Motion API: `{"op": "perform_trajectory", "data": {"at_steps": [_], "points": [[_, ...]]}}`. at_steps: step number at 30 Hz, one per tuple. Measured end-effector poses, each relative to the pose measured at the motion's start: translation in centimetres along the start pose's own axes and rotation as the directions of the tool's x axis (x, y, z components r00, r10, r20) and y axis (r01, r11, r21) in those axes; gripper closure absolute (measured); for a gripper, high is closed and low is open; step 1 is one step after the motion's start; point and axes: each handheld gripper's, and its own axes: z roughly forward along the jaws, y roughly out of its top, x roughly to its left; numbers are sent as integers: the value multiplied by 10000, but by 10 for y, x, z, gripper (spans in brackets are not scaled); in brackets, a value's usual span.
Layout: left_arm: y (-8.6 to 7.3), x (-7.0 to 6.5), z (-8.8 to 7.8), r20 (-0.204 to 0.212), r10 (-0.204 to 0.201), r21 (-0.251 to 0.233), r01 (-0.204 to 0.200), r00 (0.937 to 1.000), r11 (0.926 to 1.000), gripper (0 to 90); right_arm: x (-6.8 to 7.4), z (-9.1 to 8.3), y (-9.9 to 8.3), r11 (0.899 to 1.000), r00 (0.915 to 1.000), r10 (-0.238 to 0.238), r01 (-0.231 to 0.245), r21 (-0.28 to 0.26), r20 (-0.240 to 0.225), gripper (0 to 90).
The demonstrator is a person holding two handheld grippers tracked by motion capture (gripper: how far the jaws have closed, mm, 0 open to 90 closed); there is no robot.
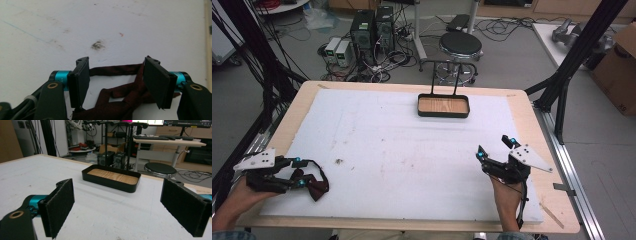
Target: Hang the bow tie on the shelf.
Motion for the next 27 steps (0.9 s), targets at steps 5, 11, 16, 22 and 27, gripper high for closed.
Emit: {"op": "perform_trajectory", "data": {"at_steps": [5, 11, 16, 22, 27], "points": [[-4, -3, -1, 437, 172, 55, -175, 9989, 9998, 441, 0, 0, 0, 9999, 9999, 110, -110, -11, 15, 109], [-6, -4, 4, 527, 566, 310, -583, 9970, 9978, 470, 0, 0, 0, 10000, 10000, 56, -56, -25, 57, 109], [-10, -6, 6, 775, 817, 669, -869, 9936, 9940, 525, -1, 0, 0, 9999, 9999, 125, -126, 14, 97, 109], [-12, -9, 8, 795, 1069, 1019, -1148, 9911, 9882, 575, 0, 1, -1, 10000, 9998, 72, -73, 61, 164, 109], [-14, -10, 8, 829, 1283, 1063, -1368, 9883, 9849, 634, -1, 0, 0, 9997, 9995, 227, -228, 31, 209, 109]]}}
